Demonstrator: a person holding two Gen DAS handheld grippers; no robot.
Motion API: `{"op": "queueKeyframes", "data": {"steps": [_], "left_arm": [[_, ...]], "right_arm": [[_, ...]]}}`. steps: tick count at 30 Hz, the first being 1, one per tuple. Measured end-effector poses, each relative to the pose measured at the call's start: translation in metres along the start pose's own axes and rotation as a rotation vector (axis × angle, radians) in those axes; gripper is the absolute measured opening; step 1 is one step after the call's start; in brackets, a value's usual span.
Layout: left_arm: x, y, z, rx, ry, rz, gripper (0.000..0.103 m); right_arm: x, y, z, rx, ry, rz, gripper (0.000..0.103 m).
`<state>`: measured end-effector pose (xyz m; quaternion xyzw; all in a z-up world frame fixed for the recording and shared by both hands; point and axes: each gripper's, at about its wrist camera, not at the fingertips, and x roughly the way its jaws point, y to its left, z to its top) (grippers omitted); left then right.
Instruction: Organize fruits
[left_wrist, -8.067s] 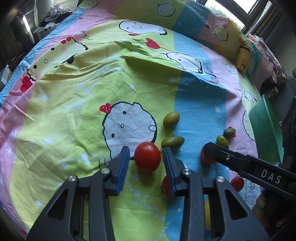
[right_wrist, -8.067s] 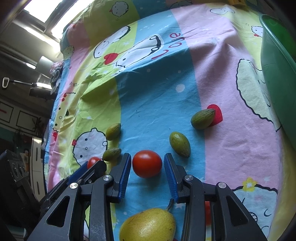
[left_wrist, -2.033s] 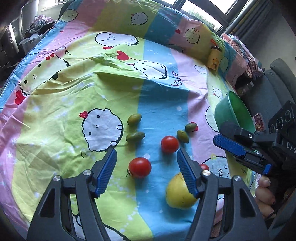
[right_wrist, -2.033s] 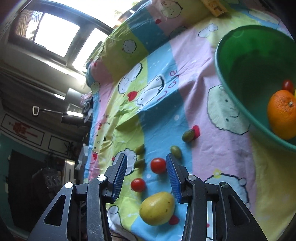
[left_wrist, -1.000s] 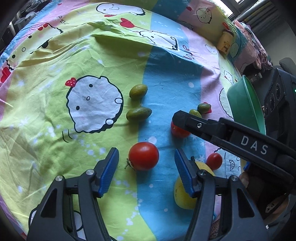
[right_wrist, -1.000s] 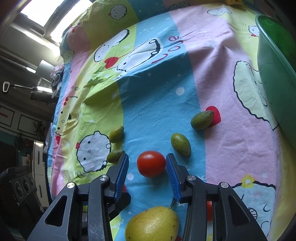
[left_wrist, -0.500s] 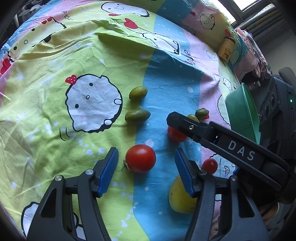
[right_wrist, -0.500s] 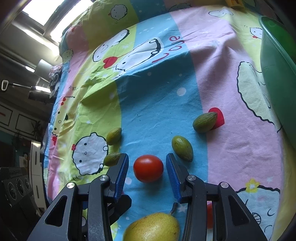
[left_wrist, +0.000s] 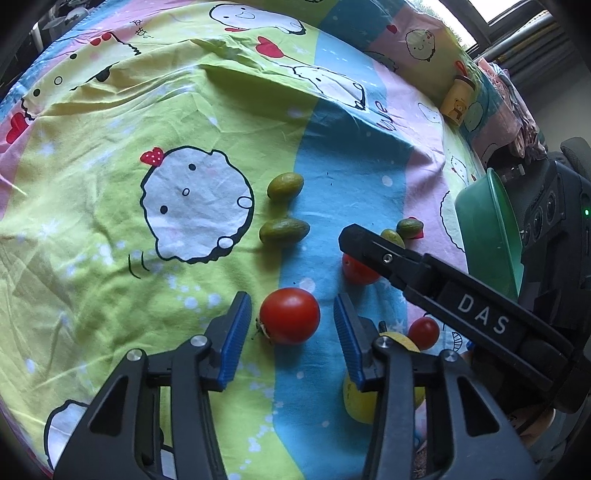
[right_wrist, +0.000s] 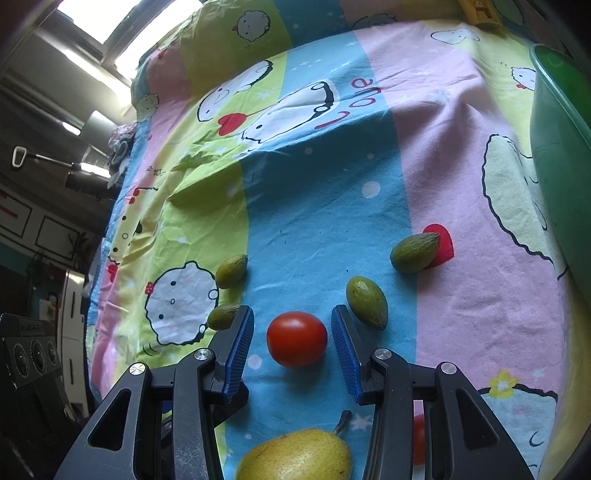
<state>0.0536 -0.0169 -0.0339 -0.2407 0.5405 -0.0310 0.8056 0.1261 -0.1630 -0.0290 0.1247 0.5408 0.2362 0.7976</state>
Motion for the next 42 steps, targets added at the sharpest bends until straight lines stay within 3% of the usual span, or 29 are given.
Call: {"op": "queueKeyframes", "data": {"steps": [8,13,16,33,42], "left_arm": [[0.002,-0.003,-0.001,0.013,0.008,-0.003,0.032],[0.003,-0.004,-0.001,0.014,0.006,-0.001,0.032],[0.003,-0.005,-0.001,0.022,0.004,0.004,0.032],[-0.004,-0.005,-0.001,0.016,-0.001,-0.038,0.03],[0.006,-0.008,-0.001,0.026,0.001,0.009,0.03]], "right_arm": [[0.003,0.011,-0.002,-0.046,-0.02,-0.073,0.045],[0.003,0.011,-0.002,-0.041,-0.03,-0.098,0.04],[0.003,0.008,-0.002,-0.021,-0.024,-0.083,0.035],[-0.01,0.006,-0.004,0.009,-0.043,-0.039,0.035],[-0.017,0.001,-0.004,0.027,-0.058,-0.037,0.035]]}}
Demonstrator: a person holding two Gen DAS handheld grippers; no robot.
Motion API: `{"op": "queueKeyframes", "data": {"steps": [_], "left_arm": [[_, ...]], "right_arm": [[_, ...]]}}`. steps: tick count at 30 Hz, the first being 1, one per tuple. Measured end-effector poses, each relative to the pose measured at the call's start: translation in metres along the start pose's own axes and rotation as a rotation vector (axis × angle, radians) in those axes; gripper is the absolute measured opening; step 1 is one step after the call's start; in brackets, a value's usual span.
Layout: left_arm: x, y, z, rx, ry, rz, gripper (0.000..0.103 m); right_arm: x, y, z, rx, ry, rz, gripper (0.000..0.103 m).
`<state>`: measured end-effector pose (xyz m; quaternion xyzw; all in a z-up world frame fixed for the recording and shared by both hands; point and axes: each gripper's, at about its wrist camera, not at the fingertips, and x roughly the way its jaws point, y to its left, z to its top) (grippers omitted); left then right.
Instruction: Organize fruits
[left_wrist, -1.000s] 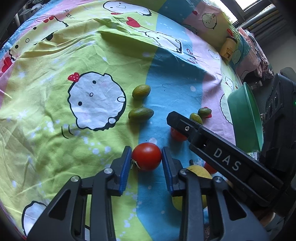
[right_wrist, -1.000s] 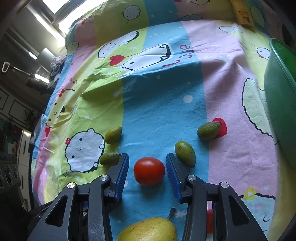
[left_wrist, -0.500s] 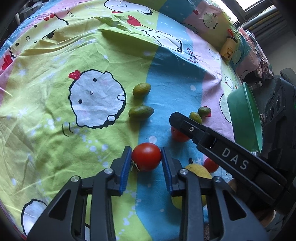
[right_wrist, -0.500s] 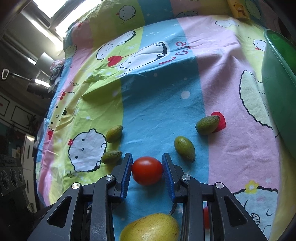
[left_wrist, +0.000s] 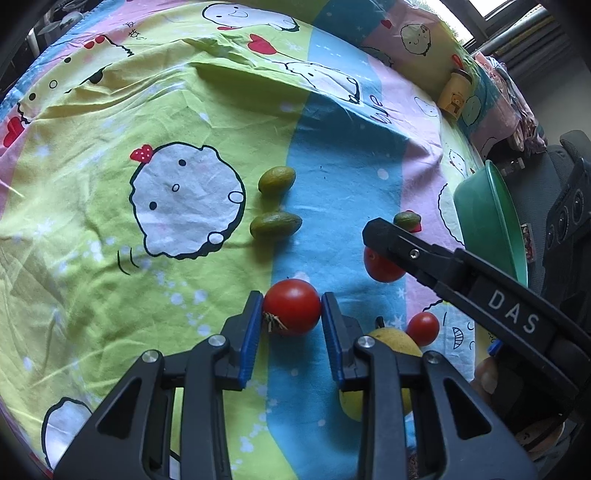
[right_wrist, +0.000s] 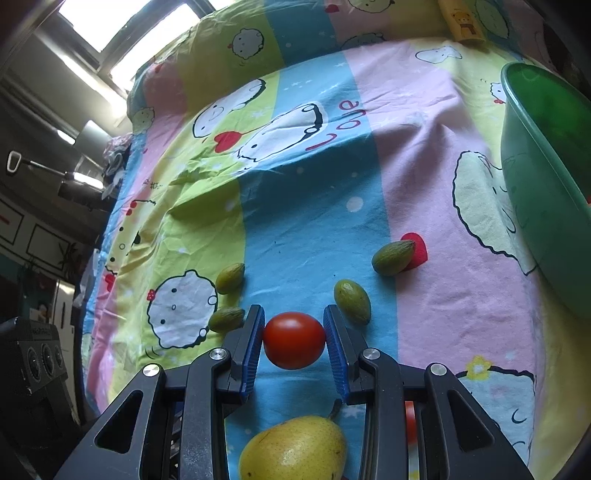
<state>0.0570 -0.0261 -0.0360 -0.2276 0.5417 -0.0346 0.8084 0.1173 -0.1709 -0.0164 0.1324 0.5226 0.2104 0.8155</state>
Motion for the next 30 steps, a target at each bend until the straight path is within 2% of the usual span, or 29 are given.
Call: {"op": "queueKeyframes", "data": {"steps": [4,14,19,24,30], "left_arm": [[0.0,-0.004,-0.001,0.026,-0.006,0.012,0.031],[-0.012,-0.011,-0.003,0.038,-0.02,-0.029,0.031],[-0.021,-0.028,-0.002,0.065,-0.041,-0.065,0.031],[-0.029,-0.049,0.0,0.106,-0.08,-0.059,0.031],[-0.041,-0.074,0.005,0.148,-0.136,-0.108,0.031]], "right_arm": [[-0.001,-0.001,0.0,0.007,0.0,0.002,0.035],[-0.017,-0.007,0.003,0.03,-0.041,0.029,0.035],[-0.031,-0.011,0.006,0.039,-0.077,0.062,0.035],[-0.048,-0.02,0.01,0.069,-0.122,0.084,0.035],[-0.071,-0.034,0.012,0.09,-0.176,0.128,0.035]]}}
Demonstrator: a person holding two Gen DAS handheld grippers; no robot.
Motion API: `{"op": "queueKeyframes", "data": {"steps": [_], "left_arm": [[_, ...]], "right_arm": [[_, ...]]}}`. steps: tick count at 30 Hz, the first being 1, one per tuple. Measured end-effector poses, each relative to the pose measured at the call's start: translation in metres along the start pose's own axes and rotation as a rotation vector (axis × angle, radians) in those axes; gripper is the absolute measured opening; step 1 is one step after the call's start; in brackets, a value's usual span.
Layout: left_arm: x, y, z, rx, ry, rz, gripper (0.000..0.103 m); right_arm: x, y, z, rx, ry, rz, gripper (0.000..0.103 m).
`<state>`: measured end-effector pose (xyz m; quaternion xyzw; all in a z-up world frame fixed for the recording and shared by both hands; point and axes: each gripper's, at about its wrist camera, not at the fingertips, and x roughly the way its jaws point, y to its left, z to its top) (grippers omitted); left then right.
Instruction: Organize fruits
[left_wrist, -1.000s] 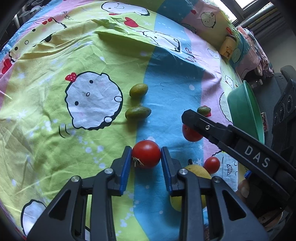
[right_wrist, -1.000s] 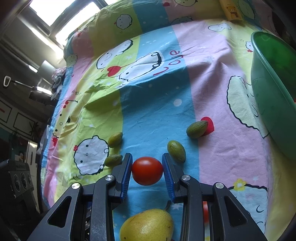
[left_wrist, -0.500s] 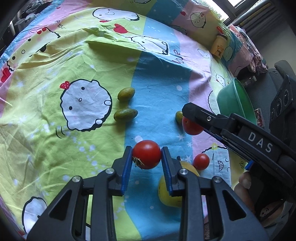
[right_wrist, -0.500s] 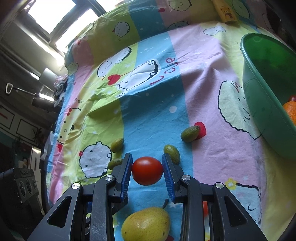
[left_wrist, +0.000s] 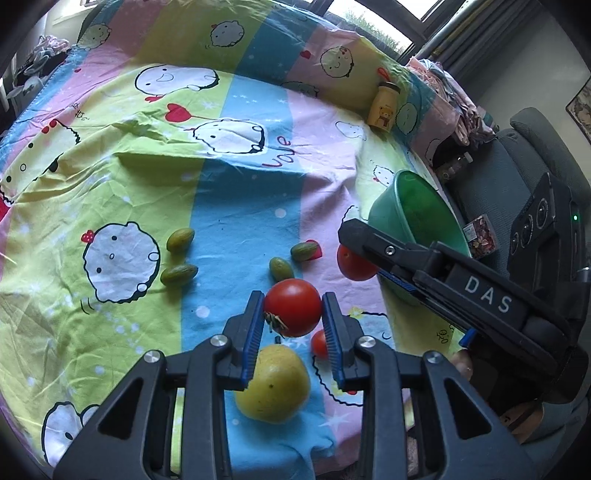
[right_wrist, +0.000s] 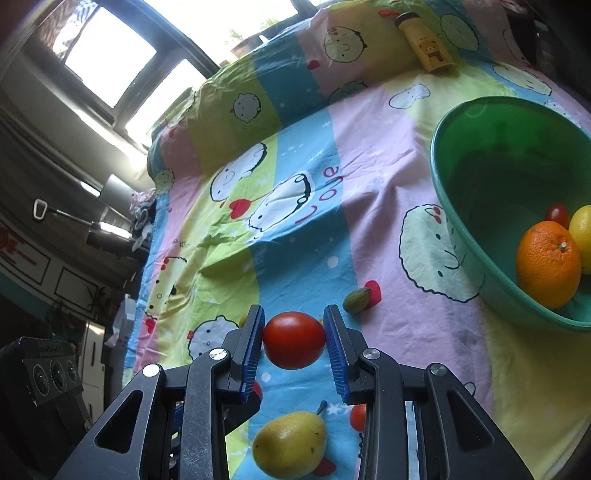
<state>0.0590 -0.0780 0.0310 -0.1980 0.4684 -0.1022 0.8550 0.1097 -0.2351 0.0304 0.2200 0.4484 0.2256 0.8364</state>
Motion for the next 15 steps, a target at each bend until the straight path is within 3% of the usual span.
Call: {"op": "queueKeyframes", "data": {"steps": [15], "left_arm": [[0.002,-0.06,0.017,0.09,-0.038,-0.053,0.029]], "right_arm": [[-0.054,-0.042,0.013,0.098,-0.15,0.046,0.035]]}}
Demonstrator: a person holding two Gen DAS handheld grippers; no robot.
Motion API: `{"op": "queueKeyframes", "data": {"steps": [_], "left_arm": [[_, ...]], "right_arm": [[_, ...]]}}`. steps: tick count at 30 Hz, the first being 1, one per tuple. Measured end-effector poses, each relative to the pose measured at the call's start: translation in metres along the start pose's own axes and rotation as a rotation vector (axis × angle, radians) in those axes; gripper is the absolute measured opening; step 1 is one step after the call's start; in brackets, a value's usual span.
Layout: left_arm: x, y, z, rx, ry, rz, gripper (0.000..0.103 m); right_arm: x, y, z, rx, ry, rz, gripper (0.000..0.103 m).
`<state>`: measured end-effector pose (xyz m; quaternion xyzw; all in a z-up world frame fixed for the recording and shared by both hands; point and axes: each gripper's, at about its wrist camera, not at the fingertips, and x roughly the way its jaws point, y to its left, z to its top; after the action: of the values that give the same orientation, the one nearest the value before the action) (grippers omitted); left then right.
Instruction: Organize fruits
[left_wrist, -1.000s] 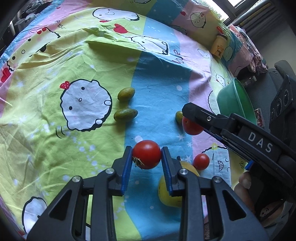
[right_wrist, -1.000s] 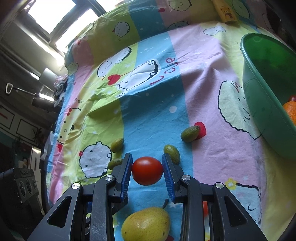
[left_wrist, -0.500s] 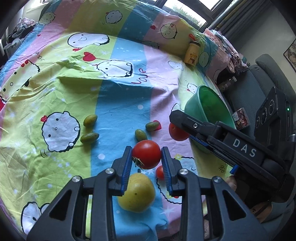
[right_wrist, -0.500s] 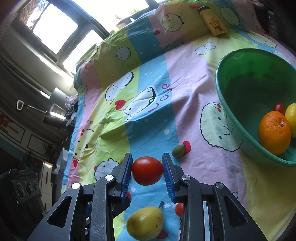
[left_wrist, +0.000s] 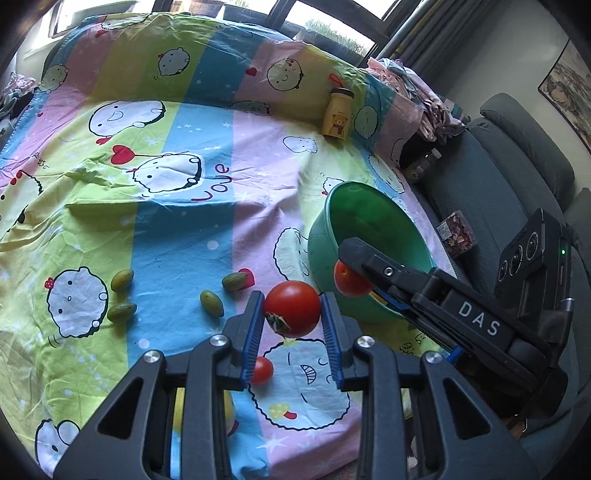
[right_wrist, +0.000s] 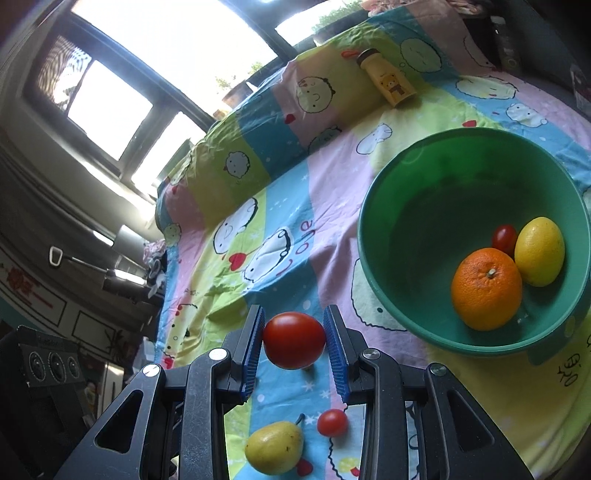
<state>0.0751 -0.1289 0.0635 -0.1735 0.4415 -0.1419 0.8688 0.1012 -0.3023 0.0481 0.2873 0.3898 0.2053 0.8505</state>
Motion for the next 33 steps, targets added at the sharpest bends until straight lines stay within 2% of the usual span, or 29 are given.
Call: {"op": "queueKeyframes", "data": {"steps": [6,8,11,15,18,20,24,31,33], "left_arm": [[0.003,-0.022,0.006,0.047,-0.013,-0.038,0.029],[0.01,-0.029,0.007,0.071,0.008,-0.045,0.029],[0.019,-0.029,0.008,0.051,0.025,-0.035,0.029],[0.018,-0.017,0.011,0.008,0.018,-0.001,0.029],[0.02,-0.001,0.011,-0.012,0.021,0.079,0.029],[0.027,0.011,0.007,-0.029,0.058,0.117,0.029],[0.046,0.022,-0.009,-0.042,0.147,0.138,0.031],[0.072,0.015,-0.027,-0.003,0.255,0.131,0.031],[0.073,0.015,-0.03,-0.007,0.272,0.126,0.036]], "right_arm": [[-0.018,-0.019,0.007,0.046,-0.048,0.0,0.035],[-0.022,-0.026,0.008,0.068,-0.059,0.006,0.035],[-0.026,-0.035,0.009,0.094,-0.069,-0.008,0.035],[-0.034,-0.046,0.011,0.117,-0.086,-0.01,0.035],[-0.038,-0.054,0.013,0.136,-0.092,-0.019,0.035],[-0.039,-0.057,0.013,0.15,-0.095,-0.018,0.035],[-0.039,-0.058,0.013,0.161,-0.098,-0.01,0.035],[-0.037,-0.057,0.013,0.149,-0.089,-0.018,0.035],[-0.037,-0.057,0.013,0.148,-0.087,-0.022,0.035]]}}
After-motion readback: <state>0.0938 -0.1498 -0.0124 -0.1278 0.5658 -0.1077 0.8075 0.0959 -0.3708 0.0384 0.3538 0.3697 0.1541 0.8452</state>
